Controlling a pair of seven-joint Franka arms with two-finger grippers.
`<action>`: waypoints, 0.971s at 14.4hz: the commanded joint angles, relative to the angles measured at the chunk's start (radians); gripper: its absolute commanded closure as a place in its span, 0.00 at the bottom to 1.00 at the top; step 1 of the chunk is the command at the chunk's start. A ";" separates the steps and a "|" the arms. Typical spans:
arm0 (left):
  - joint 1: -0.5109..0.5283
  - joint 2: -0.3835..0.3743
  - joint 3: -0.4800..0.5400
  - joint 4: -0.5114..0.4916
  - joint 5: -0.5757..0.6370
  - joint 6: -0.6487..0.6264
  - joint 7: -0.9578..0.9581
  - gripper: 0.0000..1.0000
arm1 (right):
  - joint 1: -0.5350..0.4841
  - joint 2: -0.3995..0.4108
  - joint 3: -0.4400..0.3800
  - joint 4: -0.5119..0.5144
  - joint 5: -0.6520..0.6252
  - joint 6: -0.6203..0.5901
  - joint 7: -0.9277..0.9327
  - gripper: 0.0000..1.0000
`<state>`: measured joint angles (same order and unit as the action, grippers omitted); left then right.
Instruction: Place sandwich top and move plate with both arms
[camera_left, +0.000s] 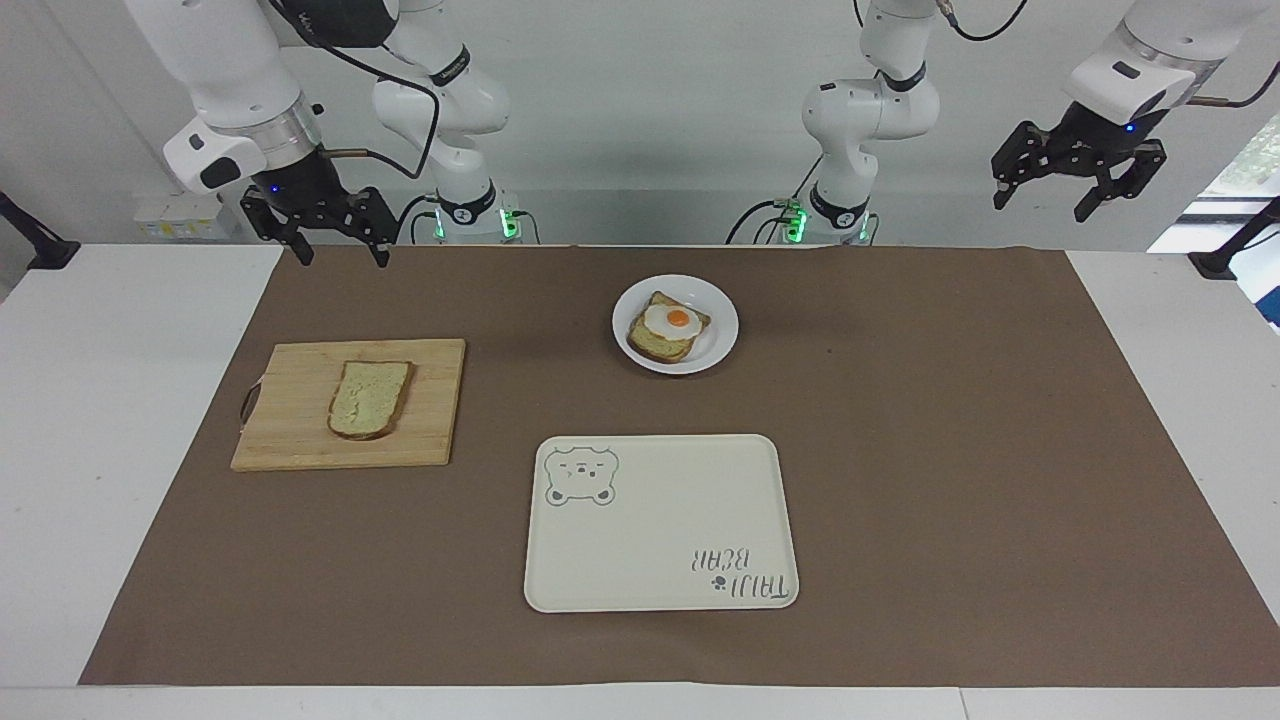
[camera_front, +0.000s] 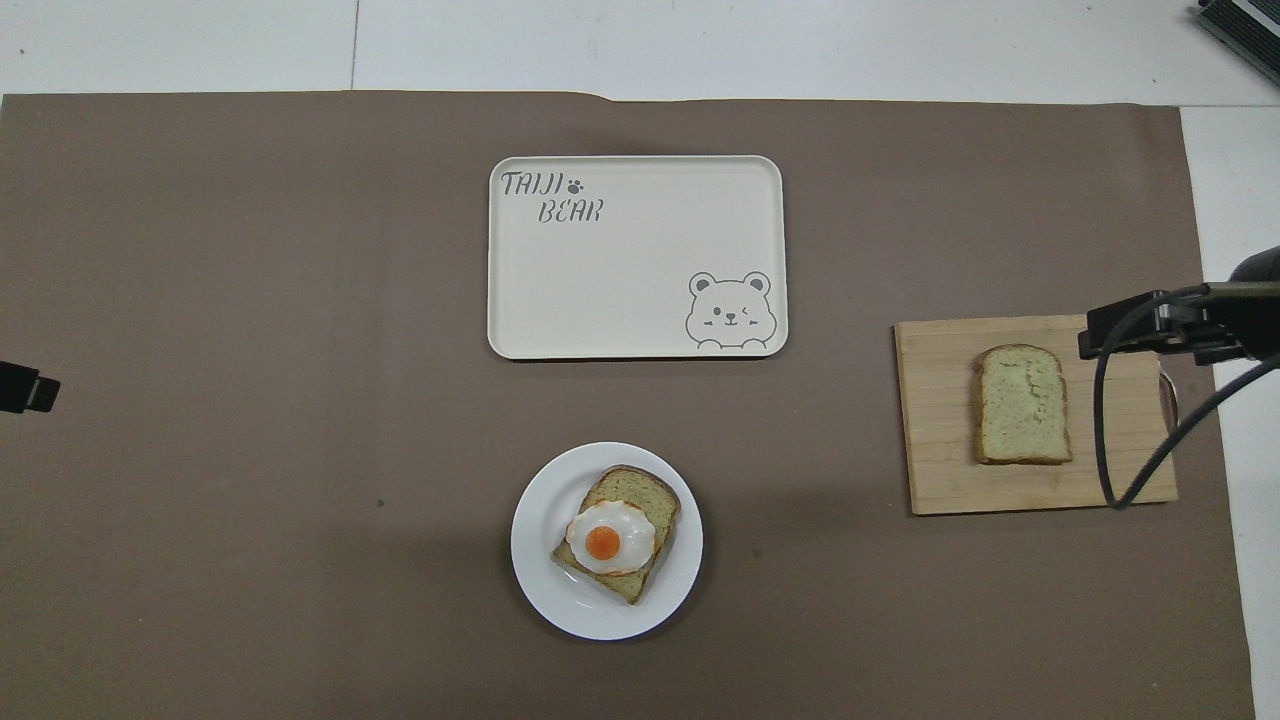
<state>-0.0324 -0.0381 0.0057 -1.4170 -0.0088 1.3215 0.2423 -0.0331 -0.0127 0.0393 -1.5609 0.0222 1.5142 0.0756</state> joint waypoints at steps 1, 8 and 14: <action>0.003 -0.023 -0.003 -0.026 0.015 0.010 0.002 0.00 | -0.016 -0.010 0.005 -0.013 0.019 0.003 -0.022 0.00; 0.003 -0.023 -0.003 -0.026 0.015 0.010 0.002 0.00 | -0.046 -0.062 -0.006 -0.132 0.018 0.062 -0.014 0.00; 0.003 -0.022 -0.003 -0.026 0.015 0.010 0.002 0.00 | -0.103 -0.076 -0.006 -0.358 0.019 0.237 -0.013 0.00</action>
<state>-0.0324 -0.0381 0.0057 -1.4171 -0.0088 1.3215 0.2422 -0.1128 -0.0565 0.0295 -1.8161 0.0223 1.6755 0.0756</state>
